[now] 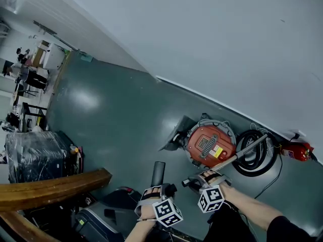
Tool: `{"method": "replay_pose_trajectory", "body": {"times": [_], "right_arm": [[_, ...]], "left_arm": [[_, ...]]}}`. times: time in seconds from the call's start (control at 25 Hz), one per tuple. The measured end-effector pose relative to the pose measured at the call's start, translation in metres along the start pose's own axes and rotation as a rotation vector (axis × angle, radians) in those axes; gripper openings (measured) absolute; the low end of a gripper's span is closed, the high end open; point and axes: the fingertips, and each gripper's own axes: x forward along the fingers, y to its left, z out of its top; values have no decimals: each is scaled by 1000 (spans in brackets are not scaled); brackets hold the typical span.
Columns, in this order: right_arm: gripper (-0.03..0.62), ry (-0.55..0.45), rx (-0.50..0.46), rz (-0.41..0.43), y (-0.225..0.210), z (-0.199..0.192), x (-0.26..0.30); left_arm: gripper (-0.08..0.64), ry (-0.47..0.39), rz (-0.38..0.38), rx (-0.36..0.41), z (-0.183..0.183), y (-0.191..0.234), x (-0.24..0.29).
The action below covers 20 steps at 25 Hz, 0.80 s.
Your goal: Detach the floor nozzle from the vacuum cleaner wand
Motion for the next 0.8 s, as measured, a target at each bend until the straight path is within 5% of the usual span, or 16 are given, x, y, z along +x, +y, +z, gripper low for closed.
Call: {"method": "replay_pose_trajectory", "body": {"times": [0.52,0.8], "right_arm": [[152,48,16,28,1,2,-3],[153,-71,133,13,-4,44,-40]], "left_arm": [[178,-44,66,-135,-25,-2,-25],[179,-123,165,-216,-20,12,-68]]}}
